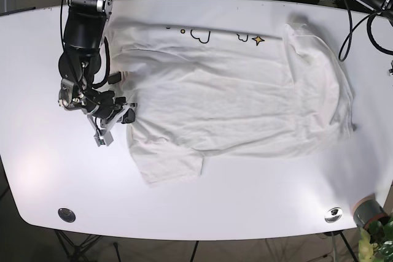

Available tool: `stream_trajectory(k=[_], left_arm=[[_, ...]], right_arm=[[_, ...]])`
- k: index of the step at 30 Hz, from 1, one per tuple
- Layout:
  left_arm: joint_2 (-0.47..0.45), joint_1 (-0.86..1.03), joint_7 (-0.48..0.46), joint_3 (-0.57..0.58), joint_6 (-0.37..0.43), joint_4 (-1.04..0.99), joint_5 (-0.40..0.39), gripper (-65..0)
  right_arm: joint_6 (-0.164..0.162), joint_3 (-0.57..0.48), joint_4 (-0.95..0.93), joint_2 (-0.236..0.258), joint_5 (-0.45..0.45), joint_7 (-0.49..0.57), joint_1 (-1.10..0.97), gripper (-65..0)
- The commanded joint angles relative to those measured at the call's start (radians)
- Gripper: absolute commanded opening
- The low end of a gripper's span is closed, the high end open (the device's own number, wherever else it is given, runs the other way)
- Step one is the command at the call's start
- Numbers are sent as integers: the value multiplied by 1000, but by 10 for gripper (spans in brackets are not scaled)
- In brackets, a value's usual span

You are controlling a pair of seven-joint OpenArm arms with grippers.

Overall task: Fold the T-shirt properly
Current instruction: 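Move the left gripper along the shirt's side edge toward the hem, then grasp the shirt's side edge near the hem with the left gripper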

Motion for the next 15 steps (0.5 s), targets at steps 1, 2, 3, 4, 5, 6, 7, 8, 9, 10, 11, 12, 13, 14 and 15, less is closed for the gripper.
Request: stream_trajectory(k=[1,2,3,4,5,6,7,8,9,10,11,12,13,14,15], left_arm=[[-22,-50,-47,34,-1,-39,53,-265],[-22,-70,-69,52,-1,-60,76,-265],[-24,-89,-89,72,-1,-85,97,-265],[-27,-103,-112,95,-1,-115,114,-258],[-27,-109,-124,109,-1,-135,123,-244],[-28,-112,-136,126,-1,-161,134,-219],[-31,-116,-147,141,-1,-191,134,-190],[-31,-130,-156,153,-1,-209,132,-174],[-31,-147,-165,162,0,-224,137,-158],[-31,-170,-179,178,29,-246,142,-149],[-31,-192,-201,204,63,-283,140,-146],[-31,-205,-219,227,81,-315,139,-146],[-31,-213,-233,241,95,-346,137,-146],[-31,-227,-253,256,104,-387,139,-146],[-33,-235,-273,264,104,-422,140,-146]], right_arm=[[1,1,17,12,4,-1,25,-618],[1,1,17,12,2,-1,25,-628],[1,3,17,12,4,-1,25,-631],[1,4,27,14,10,-1,24,-629],[1,6,36,14,10,-1,21,-629],[1,7,48,14,10,-1,18,-629],[1,7,59,14,8,-1,16,-629],[1,7,62,14,7,-1,13,-629],[1,7,63,14,7,-1,8,-629],[1,7,65,14,7,-1,8,-629],[1,7,65,14,8,-1,8,-629],[1,7,65,14,10,-1,8,-629],[1,7,65,14,11,-1,7,-629],[1,7,65,14,11,-1,5,-629],[1,7,65,14,11,-1,5,-629]])
